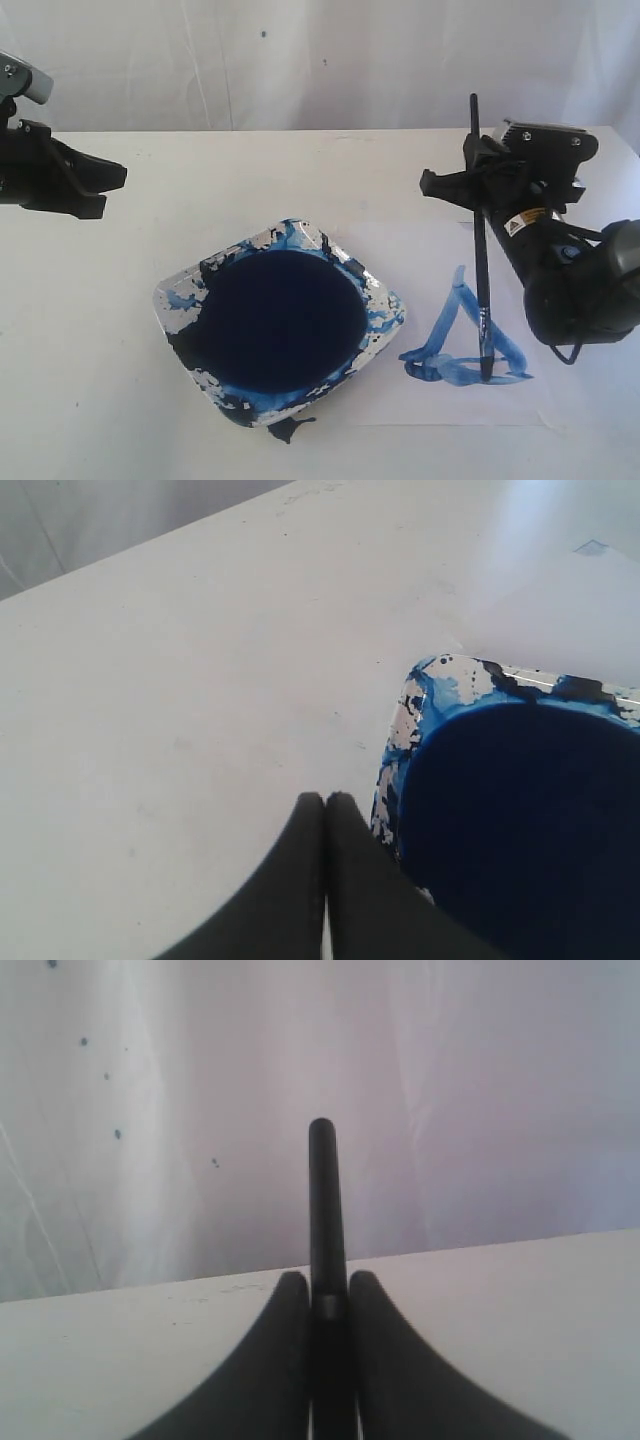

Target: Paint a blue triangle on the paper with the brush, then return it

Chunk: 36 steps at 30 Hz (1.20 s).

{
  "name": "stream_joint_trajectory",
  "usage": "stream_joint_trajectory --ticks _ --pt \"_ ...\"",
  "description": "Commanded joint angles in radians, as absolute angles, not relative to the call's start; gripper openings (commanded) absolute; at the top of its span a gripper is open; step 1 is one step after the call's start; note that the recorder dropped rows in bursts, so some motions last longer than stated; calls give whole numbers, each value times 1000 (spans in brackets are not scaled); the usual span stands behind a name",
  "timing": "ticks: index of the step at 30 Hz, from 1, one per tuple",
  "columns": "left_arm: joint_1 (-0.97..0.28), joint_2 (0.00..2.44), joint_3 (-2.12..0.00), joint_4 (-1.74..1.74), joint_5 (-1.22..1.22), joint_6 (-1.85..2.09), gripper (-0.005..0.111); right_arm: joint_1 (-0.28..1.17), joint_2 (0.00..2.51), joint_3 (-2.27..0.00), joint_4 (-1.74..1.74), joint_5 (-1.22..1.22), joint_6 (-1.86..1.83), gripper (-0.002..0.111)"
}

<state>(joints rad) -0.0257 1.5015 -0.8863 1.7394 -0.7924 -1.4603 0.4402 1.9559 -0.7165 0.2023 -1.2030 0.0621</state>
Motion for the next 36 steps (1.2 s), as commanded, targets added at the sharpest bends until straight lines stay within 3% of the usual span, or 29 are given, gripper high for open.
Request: stream_joint_trajectory --ticks 1,19,36 --pt "-21 1497 -881 1744 -793 -1462 0 439 1945 -708 270 -1196 -20 0" --pt "-21 1497 -881 1744 -793 -1462 0 439 1945 -708 373 -1206 -177 0" --pt "-21 1497 -881 1744 -793 -1464 0 439 1947 -793 149 -1107 157 0"
